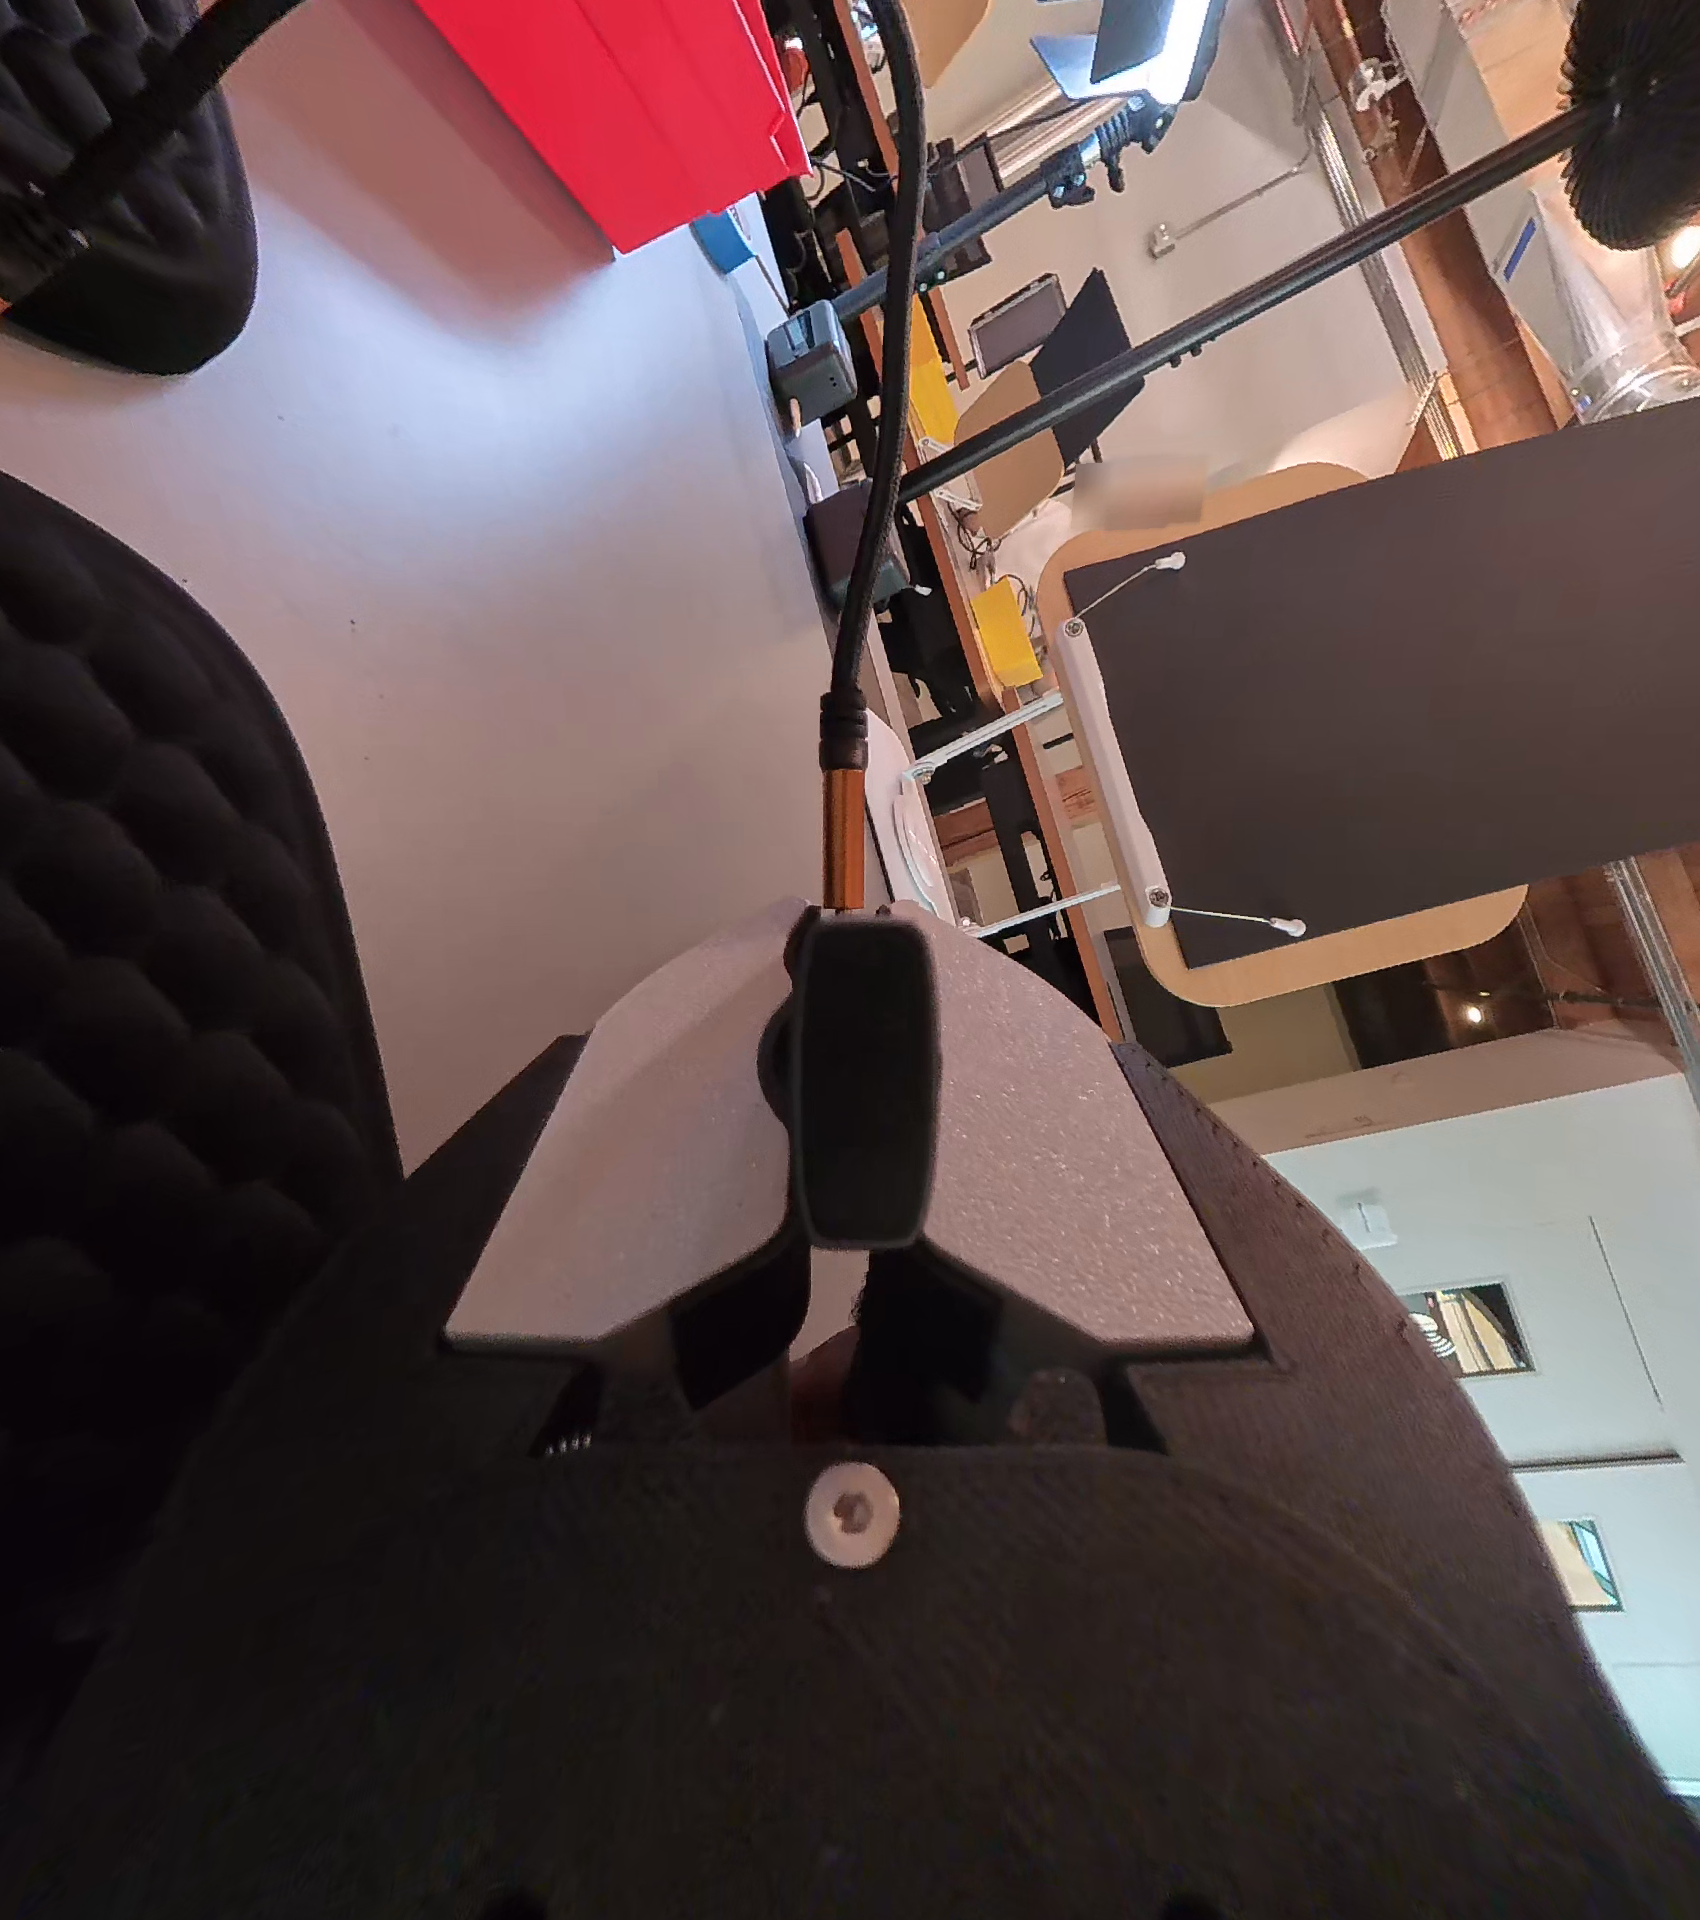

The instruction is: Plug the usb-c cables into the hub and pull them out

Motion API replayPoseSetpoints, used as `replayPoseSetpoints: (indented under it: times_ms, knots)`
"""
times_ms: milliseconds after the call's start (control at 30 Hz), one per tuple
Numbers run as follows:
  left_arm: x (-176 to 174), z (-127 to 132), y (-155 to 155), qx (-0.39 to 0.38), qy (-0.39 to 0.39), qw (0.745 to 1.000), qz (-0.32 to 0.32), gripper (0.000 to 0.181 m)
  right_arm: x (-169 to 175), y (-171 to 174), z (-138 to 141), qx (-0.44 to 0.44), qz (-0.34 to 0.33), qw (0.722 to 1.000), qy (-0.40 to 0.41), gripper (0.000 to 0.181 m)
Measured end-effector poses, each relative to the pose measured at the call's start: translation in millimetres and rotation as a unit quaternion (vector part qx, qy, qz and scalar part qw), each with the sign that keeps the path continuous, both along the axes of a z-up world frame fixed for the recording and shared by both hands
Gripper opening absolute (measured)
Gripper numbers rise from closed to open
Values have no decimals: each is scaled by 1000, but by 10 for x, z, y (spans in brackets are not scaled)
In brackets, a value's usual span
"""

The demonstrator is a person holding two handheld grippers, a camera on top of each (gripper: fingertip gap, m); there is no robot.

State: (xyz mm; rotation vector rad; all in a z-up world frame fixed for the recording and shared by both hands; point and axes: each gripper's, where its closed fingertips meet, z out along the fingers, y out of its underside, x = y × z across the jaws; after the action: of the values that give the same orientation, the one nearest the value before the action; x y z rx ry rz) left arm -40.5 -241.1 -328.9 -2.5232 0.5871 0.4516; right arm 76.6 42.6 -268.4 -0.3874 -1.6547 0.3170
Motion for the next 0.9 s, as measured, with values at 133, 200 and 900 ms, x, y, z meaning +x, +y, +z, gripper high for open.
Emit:
replayPoseSetpoints:
  times_ms: [133, 200, 900]
  knots:
    - [15, -84, 65, -15, 0, 1000, -9, 13, -5, -1, -2, 0, -1, 1000, 0, 10]
    - [-17, -97, 94, -23, 16, 1000, -8, 14, -8, 0, -7, 0, -1, 1000, -1, 10]
    - [-154, -237, 131, -101, -32, 994, 40, 5, -2, -38, 9, -2, 7, 1000, 8, 10]
